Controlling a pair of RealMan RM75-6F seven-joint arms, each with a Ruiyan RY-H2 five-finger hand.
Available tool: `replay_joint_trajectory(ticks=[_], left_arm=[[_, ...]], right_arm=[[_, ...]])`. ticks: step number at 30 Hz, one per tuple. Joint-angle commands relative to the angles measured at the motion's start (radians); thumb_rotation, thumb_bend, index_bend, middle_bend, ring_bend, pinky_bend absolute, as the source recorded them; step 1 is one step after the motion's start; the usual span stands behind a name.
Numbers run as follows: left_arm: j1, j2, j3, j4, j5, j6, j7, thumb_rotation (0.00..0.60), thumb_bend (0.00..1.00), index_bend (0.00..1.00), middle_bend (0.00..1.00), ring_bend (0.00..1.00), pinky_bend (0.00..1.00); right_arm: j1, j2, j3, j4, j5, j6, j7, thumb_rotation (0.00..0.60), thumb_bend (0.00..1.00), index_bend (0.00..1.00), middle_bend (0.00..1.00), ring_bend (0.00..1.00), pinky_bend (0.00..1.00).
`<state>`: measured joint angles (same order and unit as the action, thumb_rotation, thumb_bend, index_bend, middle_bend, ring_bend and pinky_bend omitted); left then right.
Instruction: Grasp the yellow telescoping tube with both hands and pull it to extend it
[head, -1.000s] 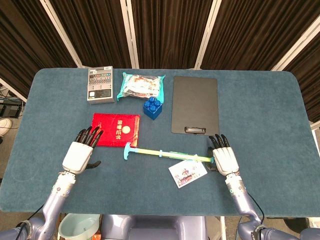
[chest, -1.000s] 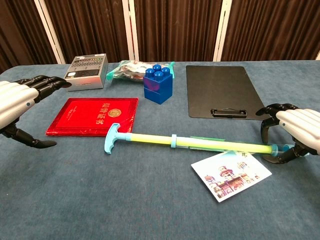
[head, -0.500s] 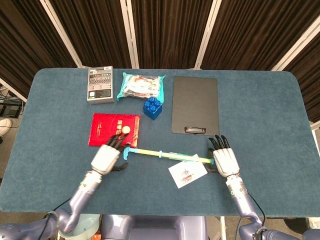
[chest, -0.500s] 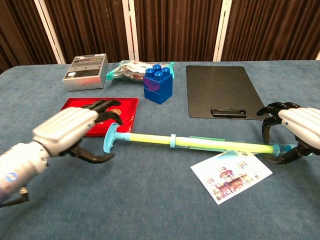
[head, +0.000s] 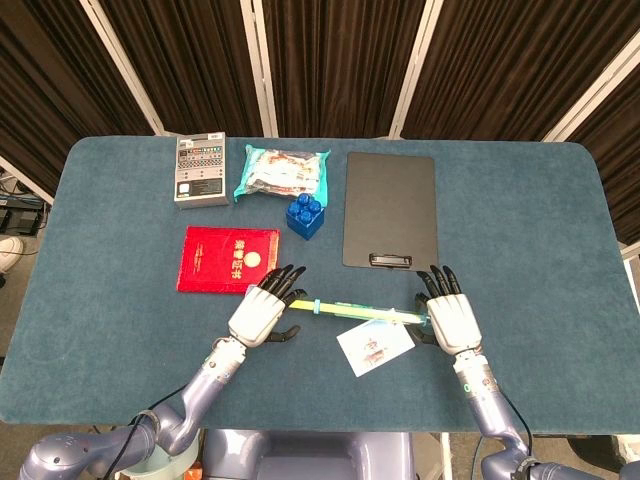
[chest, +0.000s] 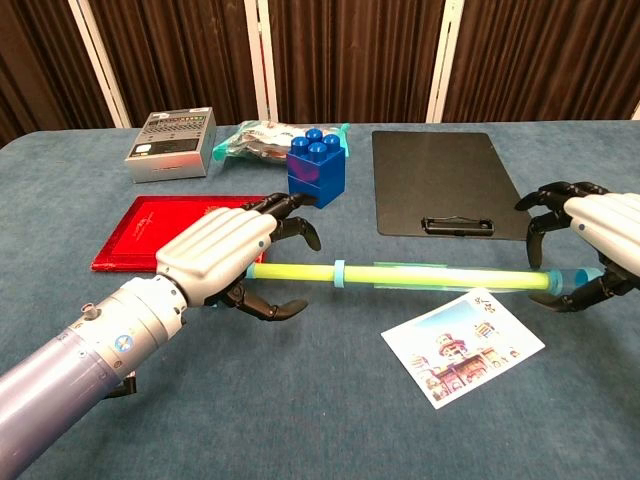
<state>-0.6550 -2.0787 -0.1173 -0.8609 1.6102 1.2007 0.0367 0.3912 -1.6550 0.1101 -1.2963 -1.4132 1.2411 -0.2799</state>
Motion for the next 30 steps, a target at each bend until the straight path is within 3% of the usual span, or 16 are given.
replay_joint_trajectory(ticks=[1,18,30], left_arm=[[-0.008,-0.015,-0.004,0.027,-0.009,-0.008,0.014,0.6,0.27,0.3,0.03,0.01,0.14],[-0.03,-0.105,0.003,0.21,-0.041,-0.051,0.059,0.6,0.45,0.43,0.05,0.01,0.14],[-0.02,-0.104,0.016,0.21,-0.03,0.015,0.03,0.6,0.56,0.55,0.09,0.02,0.14]], right_arm=[[-0.005,0.011,-0.003,-0.011,-0.004,0.008,0.006,0.6,0.58,0.84,0.16,0.01,0.0],[-0.025,0.075,0.004,-0.041,-0.005,0.035,0.06,0.6,0.58,0.85,0.17,0.02,0.0],[-0.031,0.088,0.018,-0.024,0.0,0.056,0.071,0.6,0.59,0.92,0.21,0.04,0.0]])
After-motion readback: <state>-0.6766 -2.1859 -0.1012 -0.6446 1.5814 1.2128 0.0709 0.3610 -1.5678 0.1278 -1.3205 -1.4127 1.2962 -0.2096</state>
